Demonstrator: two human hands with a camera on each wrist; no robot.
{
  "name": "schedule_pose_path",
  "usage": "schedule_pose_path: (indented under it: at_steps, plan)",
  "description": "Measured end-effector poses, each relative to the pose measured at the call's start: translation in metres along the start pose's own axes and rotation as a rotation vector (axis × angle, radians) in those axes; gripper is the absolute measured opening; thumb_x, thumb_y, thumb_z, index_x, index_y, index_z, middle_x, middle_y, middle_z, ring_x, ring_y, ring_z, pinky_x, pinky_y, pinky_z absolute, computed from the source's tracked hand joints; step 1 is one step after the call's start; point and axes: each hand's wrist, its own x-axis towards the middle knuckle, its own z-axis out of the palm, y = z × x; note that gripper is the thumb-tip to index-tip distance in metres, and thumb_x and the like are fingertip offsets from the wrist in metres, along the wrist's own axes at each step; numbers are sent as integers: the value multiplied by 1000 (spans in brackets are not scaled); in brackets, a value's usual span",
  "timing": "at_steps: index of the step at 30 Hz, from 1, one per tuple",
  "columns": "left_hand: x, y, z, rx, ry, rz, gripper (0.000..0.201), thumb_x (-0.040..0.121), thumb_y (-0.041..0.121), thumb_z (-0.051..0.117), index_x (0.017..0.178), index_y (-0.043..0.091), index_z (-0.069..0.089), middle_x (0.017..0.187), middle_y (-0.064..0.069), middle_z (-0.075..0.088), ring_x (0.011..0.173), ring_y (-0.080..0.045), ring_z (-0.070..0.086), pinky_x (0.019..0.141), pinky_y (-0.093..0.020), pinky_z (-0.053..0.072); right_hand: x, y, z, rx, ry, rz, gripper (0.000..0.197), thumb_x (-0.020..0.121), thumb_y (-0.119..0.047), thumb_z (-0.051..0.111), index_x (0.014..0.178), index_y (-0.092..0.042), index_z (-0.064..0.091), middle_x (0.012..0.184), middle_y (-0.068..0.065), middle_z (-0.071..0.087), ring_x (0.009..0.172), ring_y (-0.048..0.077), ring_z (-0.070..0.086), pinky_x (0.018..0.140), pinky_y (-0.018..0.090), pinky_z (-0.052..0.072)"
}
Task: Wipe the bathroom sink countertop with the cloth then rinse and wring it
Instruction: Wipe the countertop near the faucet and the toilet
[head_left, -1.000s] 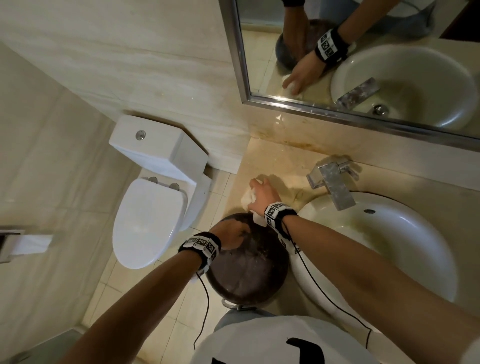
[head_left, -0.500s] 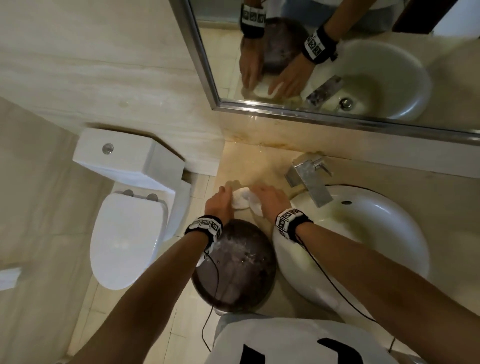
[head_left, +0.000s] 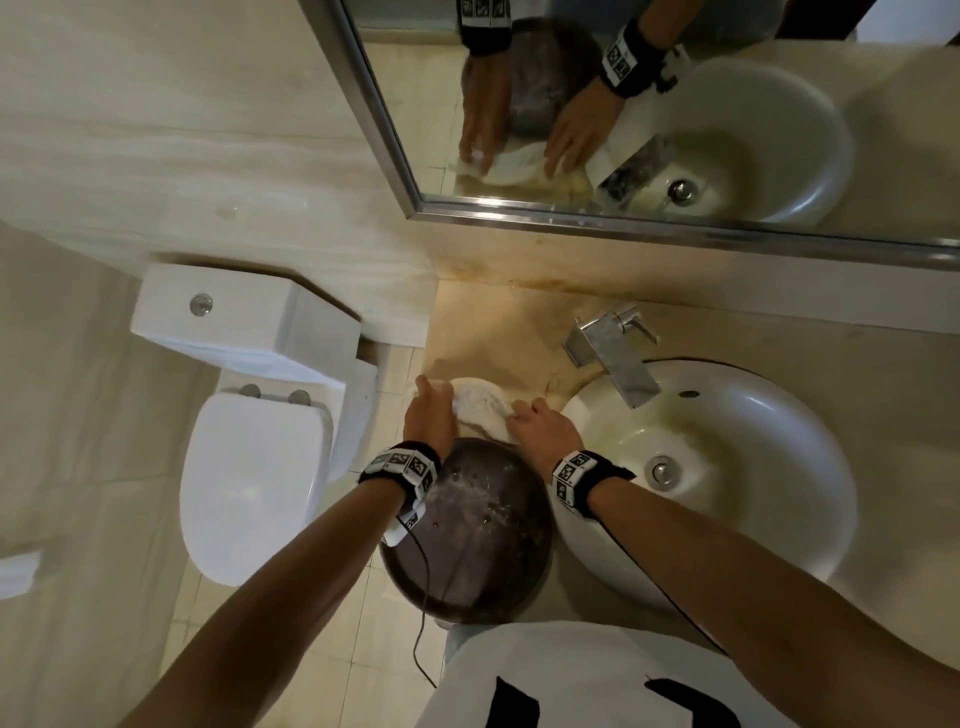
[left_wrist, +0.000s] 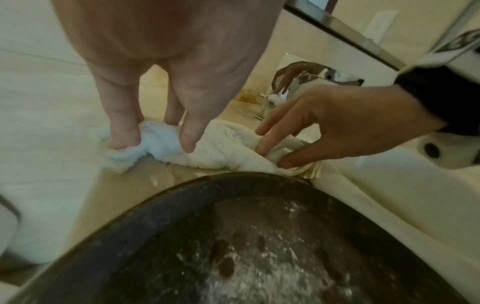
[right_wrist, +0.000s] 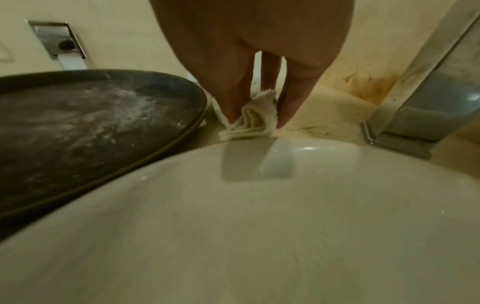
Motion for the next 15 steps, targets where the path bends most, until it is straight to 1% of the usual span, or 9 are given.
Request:
schedule_pose_path:
  at_steps: [2,3,4,6,7,9,11,12,15]
  plan:
    - [8,4,-1,8,-19,-23,18,92,4,56,110,5,60,117,-18,50,80,-33,65,71,-38,58,2,1,-5,-39,4,22,21,88,-15,65,107,-13,73,118,4,62,107,30,58,70,36,52]
    - [12,6,-3,23,-18,-29,17,93,5,56,110,2,60,118,-19,51,79,-31,63,69,-36,57,4,3,-7,-52,25,30,24,82,-15,70,106,-14,74,116,4,64,105,29,60,72,36,53]
    - [17,9,-6,41,-13,-37,16,95,7,56,108,0,61,118,-20,52,77,-30,62,68,-34,56,9,5,-8,-70,41,30,28,81,-14,71,109,-15,73,119,4,65,106,29,61,79,38,53]
    - [27,15,-11,81,2,-55,14,95,5,56,104,-1,65,118,-22,53,79,-33,64,71,-37,57,18,10,-14,-116,29,43,32,90,-14,61,121,-17,68,130,4,59,115,28,56,97,41,45]
    - [33,17,-13,102,15,-61,13,95,3,56,103,0,66,117,-22,54,82,-34,64,74,-39,58,23,13,-18,-146,43,56,32,93,-16,56,123,-19,66,133,4,57,117,28,54,99,42,43]
    - [45,19,-13,101,37,-58,16,93,-1,57,107,1,65,117,-19,53,85,-33,65,80,-38,58,33,18,-29,-168,37,95,32,95,-19,55,125,-20,66,137,4,55,119,27,51,99,42,43]
    - [57,25,-13,88,56,-35,26,92,-6,53,116,0,62,119,-18,52,87,-31,64,84,-37,58,44,26,-39,-182,38,134,38,97,-21,52,134,-18,61,150,7,45,127,30,46,99,43,42]
    - [63,31,-15,71,67,-22,28,91,-8,52,117,0,61,119,-18,53,88,-31,64,85,-38,57,49,30,-42,-195,36,142,41,99,-21,50,139,-16,55,156,8,37,132,32,41,101,44,41]
    - [83,47,-26,47,78,-10,28,88,-10,50,111,1,63,117,-19,54,89,-36,64,86,-41,55,63,36,-50,-203,20,183,54,101,-23,48,152,-9,38,165,14,16,143,37,28,113,48,33]
